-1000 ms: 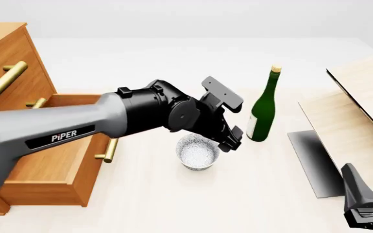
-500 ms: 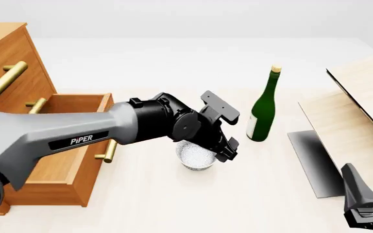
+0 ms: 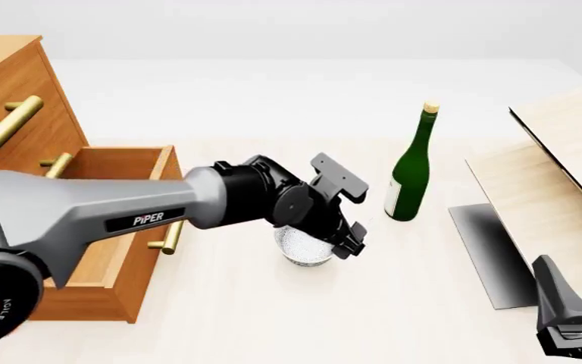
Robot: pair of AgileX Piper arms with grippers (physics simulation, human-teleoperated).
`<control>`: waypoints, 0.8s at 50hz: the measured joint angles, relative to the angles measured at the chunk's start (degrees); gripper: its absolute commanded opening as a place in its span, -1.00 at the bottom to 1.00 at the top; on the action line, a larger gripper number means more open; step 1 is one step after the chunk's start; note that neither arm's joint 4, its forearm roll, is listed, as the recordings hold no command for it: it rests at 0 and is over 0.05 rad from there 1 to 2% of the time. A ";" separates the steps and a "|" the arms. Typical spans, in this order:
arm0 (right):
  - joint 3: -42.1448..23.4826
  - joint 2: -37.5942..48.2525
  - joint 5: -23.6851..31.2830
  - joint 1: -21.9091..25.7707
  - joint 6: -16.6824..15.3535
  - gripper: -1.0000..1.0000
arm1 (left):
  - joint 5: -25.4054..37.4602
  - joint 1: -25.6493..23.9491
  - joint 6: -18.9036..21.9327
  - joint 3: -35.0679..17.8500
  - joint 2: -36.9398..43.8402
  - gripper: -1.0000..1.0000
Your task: Put the bowl in the bottom drawer of the cabinet.
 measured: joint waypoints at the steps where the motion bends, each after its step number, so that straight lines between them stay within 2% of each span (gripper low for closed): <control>1: 0.00 0.00 0.00 0.00 0.00 1.00 | -0.04 0.03 -0.04 -0.04 0.14 1.00; 40: 0.00 0.00 0.00 0.00 0.00 1.00 | -2.24 0.28 -1.63 -0.85 5.12 1.00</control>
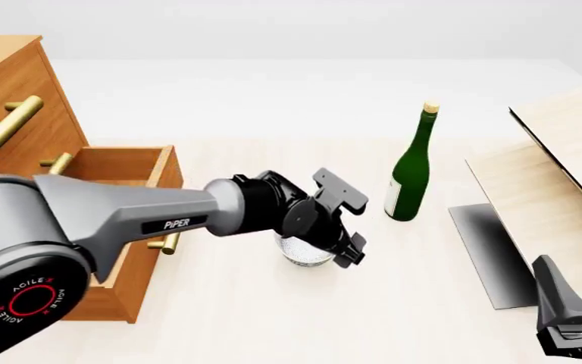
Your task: Put the bowl in the bottom drawer of the cabinet.
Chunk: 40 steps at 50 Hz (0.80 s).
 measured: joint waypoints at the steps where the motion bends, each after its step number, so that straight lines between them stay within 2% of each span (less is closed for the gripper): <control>1: 0.00 0.00 0.00 0.00 0.00 1.00 | -0.07 -0.01 -0.06 0.04 0.08 1.00; 40: 0.00 0.00 0.00 0.00 0.00 1.00 | -2.30 -0.58 -2.11 1.74 2.57 1.00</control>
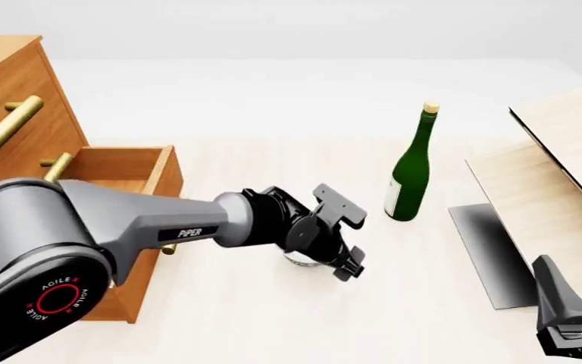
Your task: Put the bowl in the bottom drawer of the cabinet.
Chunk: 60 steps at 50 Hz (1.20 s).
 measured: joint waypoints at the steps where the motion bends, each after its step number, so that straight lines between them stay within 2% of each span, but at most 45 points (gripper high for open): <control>1: 0.00 0.00 0.00 0.00 0.00 1.00 | -0.07 -0.01 -0.05 0.07 0.03 1.00; 17: 0.00 0.00 0.00 0.00 0.00 1.00 | -0.89 -0.46 -0.80 1.08 -0.01 1.00; 18: 0.00 0.00 0.00 0.00 0.00 1.00 | -0.93 -0.53 -0.84 1.14 -0.04 -1.00; 40: 0.00 0.00 0.00 0.00 0.00 1.00 | -1.73 -0.15 -0.91 1.85 -2.53 -1.00; 60: 0.00 0.00 0.00 0.00 0.00 1.00 | -1.97 0.93 -0.54 3.84 -8.37 -1.00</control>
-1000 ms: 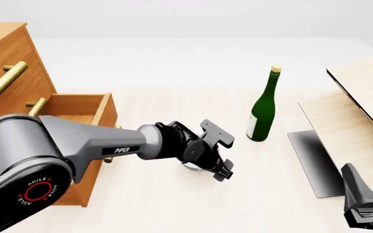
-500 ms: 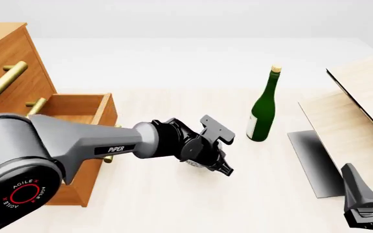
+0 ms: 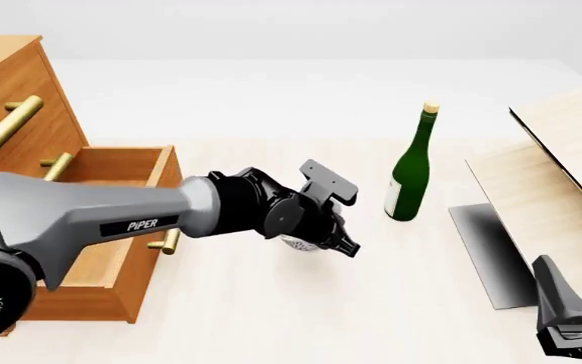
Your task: Put the bowl in the bottom drawer of the cabinet.
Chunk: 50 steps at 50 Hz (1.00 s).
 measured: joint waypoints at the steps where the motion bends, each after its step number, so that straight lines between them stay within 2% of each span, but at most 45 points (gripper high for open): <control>1: 0.00 0.00 0.00 0.00 0.00 1.00 | 0.02 0.12 0.03 0.06 -0.32 -1.00; 13: 0.00 0.00 0.00 0.00 0.00 1.00 | -0.08 1.41 0.22 0.96 -3.75 -1.00; 50: 0.00 0.00 0.00 0.00 0.00 1.00 | -1.34 6.11 1.37 8.13 -14.37 -1.00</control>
